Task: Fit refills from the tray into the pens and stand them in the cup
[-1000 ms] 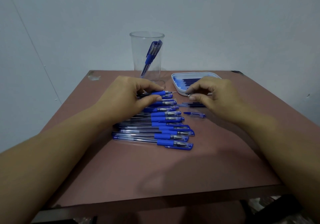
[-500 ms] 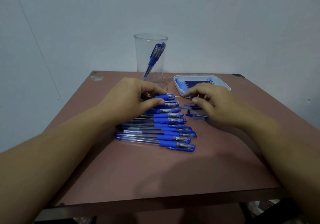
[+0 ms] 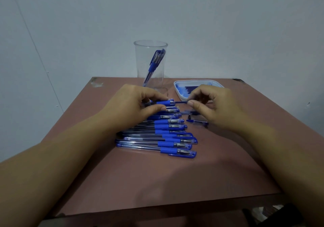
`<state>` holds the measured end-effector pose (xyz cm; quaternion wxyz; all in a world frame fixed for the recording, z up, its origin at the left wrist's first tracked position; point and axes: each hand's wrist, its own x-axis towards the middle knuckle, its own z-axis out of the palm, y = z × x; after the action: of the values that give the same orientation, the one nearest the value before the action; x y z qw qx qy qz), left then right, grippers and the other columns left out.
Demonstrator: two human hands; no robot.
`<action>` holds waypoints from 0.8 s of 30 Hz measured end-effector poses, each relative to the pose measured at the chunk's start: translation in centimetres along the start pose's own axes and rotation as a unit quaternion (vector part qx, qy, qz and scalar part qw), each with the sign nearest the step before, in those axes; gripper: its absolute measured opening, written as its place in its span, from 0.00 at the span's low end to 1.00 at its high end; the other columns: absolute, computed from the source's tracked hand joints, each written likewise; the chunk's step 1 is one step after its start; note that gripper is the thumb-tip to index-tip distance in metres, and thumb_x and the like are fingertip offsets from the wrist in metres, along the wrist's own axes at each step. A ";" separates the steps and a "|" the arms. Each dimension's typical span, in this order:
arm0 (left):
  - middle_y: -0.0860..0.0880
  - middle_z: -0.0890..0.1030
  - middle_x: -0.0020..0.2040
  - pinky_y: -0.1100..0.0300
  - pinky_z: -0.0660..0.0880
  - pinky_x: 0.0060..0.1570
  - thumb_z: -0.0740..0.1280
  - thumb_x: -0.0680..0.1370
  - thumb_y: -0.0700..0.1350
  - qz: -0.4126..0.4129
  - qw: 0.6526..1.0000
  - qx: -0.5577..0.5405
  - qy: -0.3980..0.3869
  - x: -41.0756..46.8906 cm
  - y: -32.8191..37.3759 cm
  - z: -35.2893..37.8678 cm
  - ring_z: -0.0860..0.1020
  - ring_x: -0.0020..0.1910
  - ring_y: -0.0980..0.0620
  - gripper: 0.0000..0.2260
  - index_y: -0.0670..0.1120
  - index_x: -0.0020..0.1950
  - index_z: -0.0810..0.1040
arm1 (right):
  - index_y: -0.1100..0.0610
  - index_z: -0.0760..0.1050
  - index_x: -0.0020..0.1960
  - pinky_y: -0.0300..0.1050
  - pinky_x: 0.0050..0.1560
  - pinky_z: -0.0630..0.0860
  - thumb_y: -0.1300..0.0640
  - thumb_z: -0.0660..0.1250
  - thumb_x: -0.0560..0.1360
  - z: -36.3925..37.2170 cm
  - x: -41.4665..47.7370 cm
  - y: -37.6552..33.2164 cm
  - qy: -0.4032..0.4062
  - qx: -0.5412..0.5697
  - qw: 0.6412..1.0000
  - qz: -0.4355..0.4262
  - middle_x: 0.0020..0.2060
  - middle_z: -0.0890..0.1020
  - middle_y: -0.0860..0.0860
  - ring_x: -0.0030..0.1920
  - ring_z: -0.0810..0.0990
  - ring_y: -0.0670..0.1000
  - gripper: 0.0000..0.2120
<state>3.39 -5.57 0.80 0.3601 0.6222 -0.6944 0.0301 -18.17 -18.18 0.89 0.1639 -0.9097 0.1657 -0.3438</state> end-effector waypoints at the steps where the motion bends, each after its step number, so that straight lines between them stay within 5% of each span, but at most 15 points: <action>1: 0.61 0.83 0.46 0.67 0.76 0.46 0.73 0.73 0.52 0.000 1.000 -0.001 0.001 0.0 0.0 0.0 0.80 0.44 0.63 0.13 0.57 0.57 0.83 | 0.43 0.75 0.44 0.37 0.43 0.74 0.59 0.71 0.75 -0.3 -0.1 0.1 0.002 -0.002 1.000 0.002 0.38 0.79 0.39 0.42 0.79 0.42 0.11; 6: 0.68 0.78 0.42 0.66 0.78 0.45 0.72 0.73 0.55 0.019 1.000 0.015 -0.008 -0.1 -0.1 0.2 0.80 0.43 0.63 0.13 0.58 0.57 0.83 | 0.42 0.77 0.52 0.36 0.48 0.76 0.51 0.72 0.72 0.4 -0.1 -0.8 -0.022 0.030 0.999 -0.004 0.46 0.82 0.40 0.48 0.80 0.41 0.10; 11: 0.72 0.75 0.40 0.66 0.76 0.44 0.73 0.73 0.54 0.020 1.000 0.016 -0.005 0.0 -0.2 0.2 0.80 0.42 0.62 0.13 0.57 0.56 0.84 | 0.41 0.76 0.45 0.33 0.43 0.73 0.60 0.71 0.73 0.3 -0.1 -0.3 -0.021 0.023 1.000 0.005 0.40 0.81 0.35 0.44 0.79 0.39 0.13; 17: 0.73 0.74 0.39 0.72 0.74 0.41 0.73 0.73 0.54 0.025 1.000 0.016 -0.006 0.0 -0.3 0.2 0.79 0.44 0.63 0.13 0.58 0.56 0.83 | 0.44 0.80 0.52 0.43 0.47 0.76 0.48 0.72 0.71 0.7 0.1 -0.4 -0.009 -0.004 0.999 -0.031 0.44 0.81 0.37 0.47 0.80 0.43 0.09; 24: 0.67 0.79 0.42 0.65 0.77 0.42 0.73 0.73 0.54 0.009 1.000 0.013 -0.009 0.0 -0.6 0.3 0.80 0.42 0.60 0.13 0.58 0.56 0.83 | 0.42 0.80 0.47 0.41 0.47 0.76 0.57 0.73 0.73 -0.2 0.0 0.6 -0.003 -0.019 1.000 -0.007 0.42 0.80 0.37 0.46 0.79 0.43 0.10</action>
<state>3.79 -5.85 0.38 0.3454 0.6212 -0.7025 0.0366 -18.42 -18.75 0.75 0.1444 -0.9150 0.1657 -0.3384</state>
